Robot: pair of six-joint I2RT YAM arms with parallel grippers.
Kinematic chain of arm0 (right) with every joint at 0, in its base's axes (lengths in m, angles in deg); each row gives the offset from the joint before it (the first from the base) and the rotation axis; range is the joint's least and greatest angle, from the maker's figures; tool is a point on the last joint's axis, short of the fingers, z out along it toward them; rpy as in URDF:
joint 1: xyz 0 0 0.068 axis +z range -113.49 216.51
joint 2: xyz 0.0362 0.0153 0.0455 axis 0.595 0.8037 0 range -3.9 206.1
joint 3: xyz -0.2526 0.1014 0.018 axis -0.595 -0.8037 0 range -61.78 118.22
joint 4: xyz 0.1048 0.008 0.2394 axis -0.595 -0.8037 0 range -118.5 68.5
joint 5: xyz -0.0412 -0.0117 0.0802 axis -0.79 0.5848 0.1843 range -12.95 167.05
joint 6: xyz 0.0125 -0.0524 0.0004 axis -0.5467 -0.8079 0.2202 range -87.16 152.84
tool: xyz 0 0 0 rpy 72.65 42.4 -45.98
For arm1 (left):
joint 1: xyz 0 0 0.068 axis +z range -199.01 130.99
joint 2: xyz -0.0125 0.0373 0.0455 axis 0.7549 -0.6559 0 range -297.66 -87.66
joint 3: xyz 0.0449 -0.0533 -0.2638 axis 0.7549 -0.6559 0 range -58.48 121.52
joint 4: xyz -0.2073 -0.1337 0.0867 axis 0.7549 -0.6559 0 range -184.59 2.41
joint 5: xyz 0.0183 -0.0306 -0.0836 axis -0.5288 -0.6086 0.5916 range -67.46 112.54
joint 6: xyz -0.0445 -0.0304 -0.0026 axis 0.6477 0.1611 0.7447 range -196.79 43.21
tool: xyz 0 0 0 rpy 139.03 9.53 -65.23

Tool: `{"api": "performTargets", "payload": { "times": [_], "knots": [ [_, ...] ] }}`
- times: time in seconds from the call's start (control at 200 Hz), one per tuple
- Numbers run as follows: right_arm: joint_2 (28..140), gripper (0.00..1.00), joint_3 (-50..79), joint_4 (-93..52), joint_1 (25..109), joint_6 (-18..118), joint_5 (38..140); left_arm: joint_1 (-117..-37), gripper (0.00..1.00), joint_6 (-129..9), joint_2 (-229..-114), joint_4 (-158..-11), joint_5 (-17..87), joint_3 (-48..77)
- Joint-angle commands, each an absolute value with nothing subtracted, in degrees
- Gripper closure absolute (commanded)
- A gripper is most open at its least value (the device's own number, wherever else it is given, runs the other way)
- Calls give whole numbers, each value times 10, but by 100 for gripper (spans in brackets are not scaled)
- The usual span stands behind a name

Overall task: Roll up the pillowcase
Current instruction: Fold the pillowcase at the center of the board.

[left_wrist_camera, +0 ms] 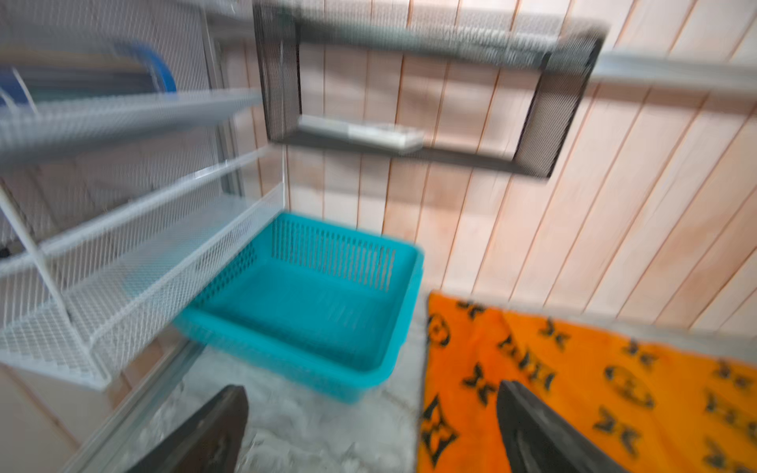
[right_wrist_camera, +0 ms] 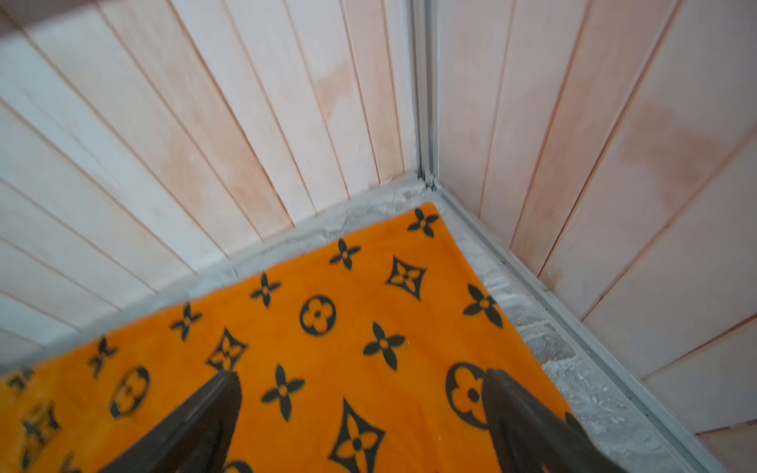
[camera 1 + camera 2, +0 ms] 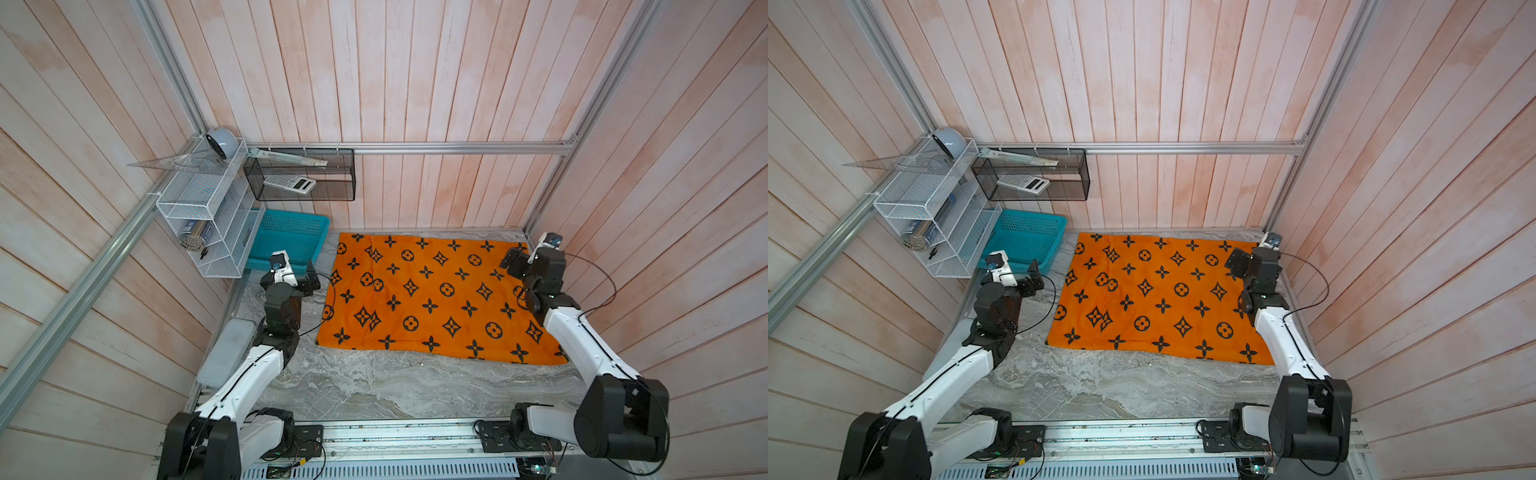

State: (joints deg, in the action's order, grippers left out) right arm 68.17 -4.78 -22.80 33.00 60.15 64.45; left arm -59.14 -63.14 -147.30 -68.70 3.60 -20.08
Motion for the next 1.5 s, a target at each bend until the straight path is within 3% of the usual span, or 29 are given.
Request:
{"api": "performTargets", "payload": {
  "times": [0.0,0.03,0.075,0.2,0.305,0.335,0.41,0.42,0.62,0.745,0.855,0.97,1.495],
  "knots": [
    [704,11,-79,-465,281,817,660,-580,0,-380,-1436,-998,-38,-121],
    [707,34,-110,-420,254,819,750,-575,0,-358,-1430,-1033,-43,-114],
    [706,50,-144,-388,217,814,842,-560,0,-327,-1419,-1038,-31,-123],
    [668,66,-199,-397,192,847,848,-492,0,-276,-1401,-1041,116,-141],
    [643,65,-179,-475,192,815,828,-487,1,-285,-1418,-1099,152,-112],
    [639,64,-173,-495,192,806,817,-487,12,-278,-1424,-1114,156,-106],
    [630,63,-164,-527,192,784,795,-489,95,-249,-1447,-1189,145,-78],
    [629,63,-164,-530,192,782,791,-489,100,-243,-1451,-1202,144,-75],
    [623,71,-183,-535,192,764,796,-549,100,-169,-1482,-1265,174,-123],
    [629,68,-196,-528,191,760,808,-609,100,-106,-1495,-1272,155,-179],
    [649,55,-191,-536,192,752,822,-625,57,-44,-1513,-1288,148,-216],
    [662,49,-186,-540,192,743,827,-629,40,-17,-1530,-1264,155,-241],
    [684,45,-163,-562,192,730,818,-634,37,25,-1664,-1128,198,-223]
  ]
}}
